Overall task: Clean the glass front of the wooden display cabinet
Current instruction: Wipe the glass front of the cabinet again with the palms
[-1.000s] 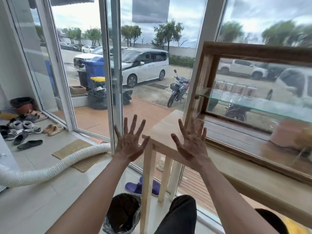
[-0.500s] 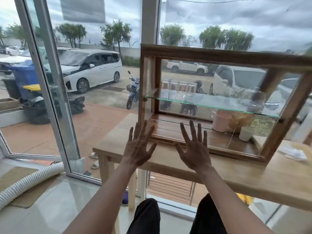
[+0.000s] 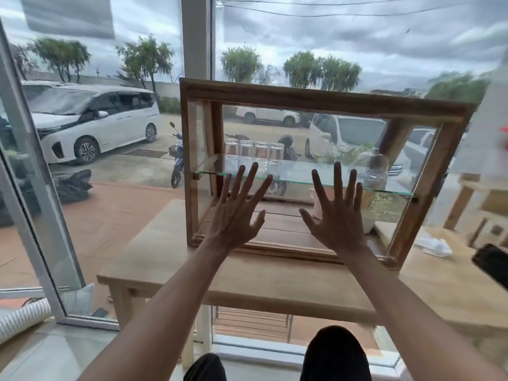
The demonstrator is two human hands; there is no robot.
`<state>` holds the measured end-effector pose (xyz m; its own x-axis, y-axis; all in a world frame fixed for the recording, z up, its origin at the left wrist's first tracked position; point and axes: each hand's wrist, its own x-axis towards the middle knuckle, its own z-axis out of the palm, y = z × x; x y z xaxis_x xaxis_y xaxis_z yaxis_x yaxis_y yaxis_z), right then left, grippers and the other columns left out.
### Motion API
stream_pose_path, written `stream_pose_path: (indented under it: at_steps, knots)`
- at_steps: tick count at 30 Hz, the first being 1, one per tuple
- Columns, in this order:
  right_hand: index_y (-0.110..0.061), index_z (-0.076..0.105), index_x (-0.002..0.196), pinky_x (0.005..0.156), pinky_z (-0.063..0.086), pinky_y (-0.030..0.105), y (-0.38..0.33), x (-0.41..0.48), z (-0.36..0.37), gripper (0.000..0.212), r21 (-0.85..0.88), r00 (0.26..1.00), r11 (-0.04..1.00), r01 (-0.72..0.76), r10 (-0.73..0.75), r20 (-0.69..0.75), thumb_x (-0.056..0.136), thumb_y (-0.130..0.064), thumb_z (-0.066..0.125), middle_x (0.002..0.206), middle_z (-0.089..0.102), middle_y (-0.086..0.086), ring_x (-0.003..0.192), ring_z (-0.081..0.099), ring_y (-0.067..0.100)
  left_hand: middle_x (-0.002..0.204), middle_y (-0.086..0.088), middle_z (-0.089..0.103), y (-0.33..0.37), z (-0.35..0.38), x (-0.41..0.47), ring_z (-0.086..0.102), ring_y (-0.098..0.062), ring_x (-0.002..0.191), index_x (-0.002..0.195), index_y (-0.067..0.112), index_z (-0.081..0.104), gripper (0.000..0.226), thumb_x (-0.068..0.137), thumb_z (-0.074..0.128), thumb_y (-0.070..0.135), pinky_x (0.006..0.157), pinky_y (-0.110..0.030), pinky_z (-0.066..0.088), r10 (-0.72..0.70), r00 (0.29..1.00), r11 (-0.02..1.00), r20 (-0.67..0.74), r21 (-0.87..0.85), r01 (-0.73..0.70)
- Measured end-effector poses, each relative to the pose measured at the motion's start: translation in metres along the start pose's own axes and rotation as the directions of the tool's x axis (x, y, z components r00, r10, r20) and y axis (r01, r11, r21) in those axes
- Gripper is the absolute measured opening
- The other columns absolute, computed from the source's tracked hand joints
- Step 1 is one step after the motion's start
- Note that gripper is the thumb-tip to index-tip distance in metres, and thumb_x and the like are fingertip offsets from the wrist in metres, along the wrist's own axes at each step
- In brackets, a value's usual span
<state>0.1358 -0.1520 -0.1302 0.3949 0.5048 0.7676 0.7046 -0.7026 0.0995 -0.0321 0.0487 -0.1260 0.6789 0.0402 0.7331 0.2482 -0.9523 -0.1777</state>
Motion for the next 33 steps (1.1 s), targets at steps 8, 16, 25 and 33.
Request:
stream_pose_path:
  at_steps: [8,16,25,33]
  knots:
    - [-0.030,0.008,0.165,0.125,0.011,0.066,0.030,0.014,0.005,0.095,0.009,0.997,1.000,0.024,-0.024,-0.076,0.089,-0.077,0.043,0.173,-0.008,0.014,0.158,-0.010,0.044,0.171,-0.015,-0.001,0.000,0.029,0.036,-0.004,-0.036,0.158,0.164,0.022,0.013,0.088,0.092,0.052,0.056,0.126,-0.059,0.007,-0.006,0.995,0.999,-0.104,-0.052,0.001]
    - [-0.029,0.009,0.165,0.125,0.003,0.064,0.029,0.019,0.021,0.101,0.005,0.991,1.000,0.017,-0.016,-0.133,0.086,-0.076,0.051,0.173,-0.009,0.016,0.157,-0.011,0.046,0.172,-0.015,-0.005,0.010,0.061,0.045,-0.004,-0.039,0.158,0.164,0.023,0.013,0.090,0.092,0.054,0.059,0.128,-0.052,0.002,-0.091,0.970,0.991,-0.226,-0.112,0.067]
    - [-0.027,0.010,0.165,0.125,-0.003,0.056,0.033,0.022,0.025,0.101,0.058,0.984,0.997,0.051,-0.040,-0.174,0.087,-0.072,0.056,0.173,-0.010,0.017,0.157,-0.012,0.047,0.172,-0.012,-0.004,0.004,0.070,0.048,-0.003,-0.037,0.158,0.163,0.026,0.015,0.086,0.094,0.052,0.062,0.127,-0.055,-0.002,-0.089,0.959,0.992,-0.269,-0.114,0.060]
    - [-0.025,0.009,0.165,0.126,0.003,0.062,0.030,0.022,0.026,0.102,0.091,0.985,0.994,0.066,-0.050,-0.166,0.087,-0.068,0.058,0.171,-0.013,0.020,0.157,-0.013,0.047,0.172,-0.011,-0.002,-0.001,0.065,0.045,-0.002,-0.033,0.159,0.163,0.027,0.018,0.085,0.095,0.053,0.063,0.128,-0.052,0.003,-0.068,0.966,0.994,-0.248,-0.102,0.044]
